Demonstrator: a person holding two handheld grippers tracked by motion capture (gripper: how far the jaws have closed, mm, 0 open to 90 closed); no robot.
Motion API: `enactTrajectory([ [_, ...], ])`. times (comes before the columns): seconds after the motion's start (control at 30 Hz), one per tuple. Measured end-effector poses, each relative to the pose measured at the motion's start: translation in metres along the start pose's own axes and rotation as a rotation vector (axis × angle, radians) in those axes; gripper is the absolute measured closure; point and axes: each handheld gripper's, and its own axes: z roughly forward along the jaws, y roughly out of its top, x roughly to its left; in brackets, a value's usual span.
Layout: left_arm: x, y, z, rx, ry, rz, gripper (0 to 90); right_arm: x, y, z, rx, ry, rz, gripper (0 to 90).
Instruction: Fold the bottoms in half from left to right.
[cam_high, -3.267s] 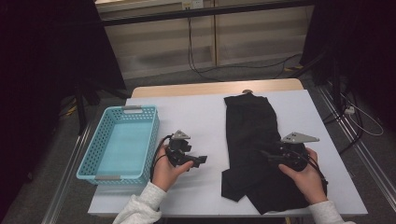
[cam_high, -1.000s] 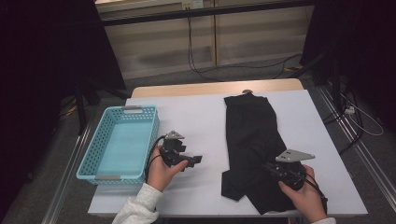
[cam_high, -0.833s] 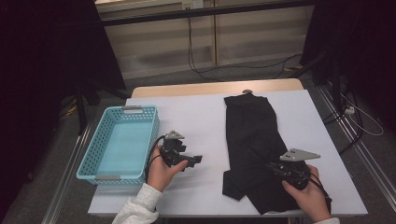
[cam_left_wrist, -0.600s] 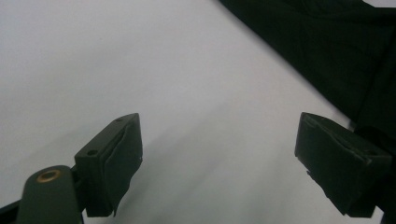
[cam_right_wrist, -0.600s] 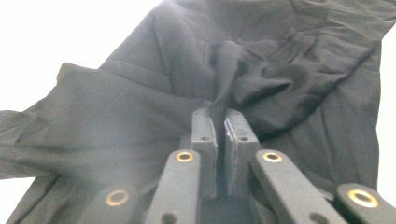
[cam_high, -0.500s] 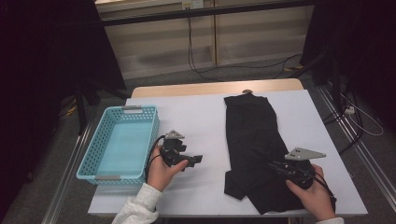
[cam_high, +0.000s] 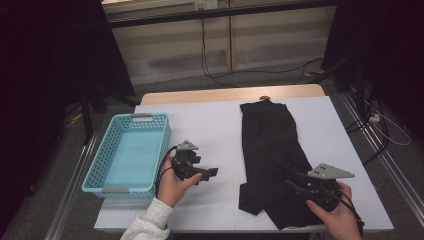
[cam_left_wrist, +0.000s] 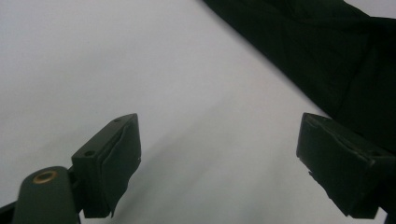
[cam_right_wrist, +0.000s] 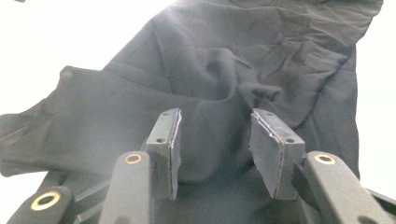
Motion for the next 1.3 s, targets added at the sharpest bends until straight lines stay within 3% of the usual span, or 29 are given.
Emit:
enactTrajectory([
  [0.17, 0.002, -0.004, -0.004, -0.006, 0.008, -0.006, 13.5, 0.012, 0.001, -0.003, -0.002, 0.016, -0.029, 57.2],
  [0.27, 0.001, -0.005, -0.005, -0.008, 0.007, -0.003, 13.5, 0.016, 0.003, -0.001, -0.011, 0.037, -0.013, 57.2],
  [0.4, 0.0, -0.005, -0.007, -0.01, 0.008, -0.008, 13.5, 0.026, 0.001, 0.02, 0.066, 0.061, -0.054, 58.9],
  [0.5, 0.002, -0.005, -0.008, -0.018, 0.015, -0.009, 13.5, 0.027, -0.002, 0.028, 0.089, 0.078, -0.07, 60.1],
  [0.57, 0.003, -0.007, -0.007, -0.007, 0.016, -0.013, 13.5, 0.027, -0.002, 0.032, 0.087, 0.064, -0.094, 72.0],
  [0.67, 0.004, -0.009, -0.006, -0.002, 0.02, -0.021, 13.5, 0.026, 0.001, 0.034, 0.084, 0.083, -0.096, 83.8],
  [0.8, 0.004, -0.008, -0.007, -0.004, 0.019, -0.019, 13.5, 0.02, 0.004, 0.029, 0.064, 0.099, -0.075, 88.5],
  [1.07, 0.001, -0.007, -0.002, 0.008, -0.001, -0.01, 13.4, 0.003, -0.001, 0.013, 0.038, 0.102, -0.012, 89.9],
  [1.3, 0.002, -0.006, -0.004, 0.007, -0.004, -0.004, 13.1, -0.003, -0.001, 0.01, 0.036, 0.111, 0.003, 89.9],
])
